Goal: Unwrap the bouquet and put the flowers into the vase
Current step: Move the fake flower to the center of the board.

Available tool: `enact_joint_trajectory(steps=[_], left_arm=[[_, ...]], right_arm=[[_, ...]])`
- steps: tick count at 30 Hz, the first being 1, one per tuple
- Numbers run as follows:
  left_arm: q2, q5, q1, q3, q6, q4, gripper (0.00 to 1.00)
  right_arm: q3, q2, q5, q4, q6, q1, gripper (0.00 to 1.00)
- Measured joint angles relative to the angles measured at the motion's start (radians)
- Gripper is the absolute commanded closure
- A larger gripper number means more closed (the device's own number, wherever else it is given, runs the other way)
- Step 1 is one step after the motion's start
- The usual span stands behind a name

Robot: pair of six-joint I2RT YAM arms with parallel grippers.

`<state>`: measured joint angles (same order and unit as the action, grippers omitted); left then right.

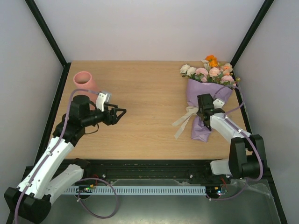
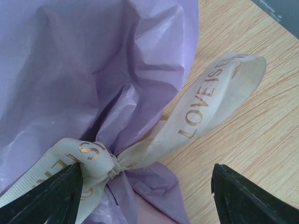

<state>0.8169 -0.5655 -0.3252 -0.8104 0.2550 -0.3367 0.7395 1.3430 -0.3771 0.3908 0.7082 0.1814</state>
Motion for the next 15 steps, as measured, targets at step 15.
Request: enact_joint_trajectory(steps=[15], left_arm=[[0.052, 0.02, -0.065, 0.049, -0.027, 0.03, 0.01]], right_arm=[[-0.104, 0.002, 0.205, -0.193, -0.114, -0.034, 0.01]])
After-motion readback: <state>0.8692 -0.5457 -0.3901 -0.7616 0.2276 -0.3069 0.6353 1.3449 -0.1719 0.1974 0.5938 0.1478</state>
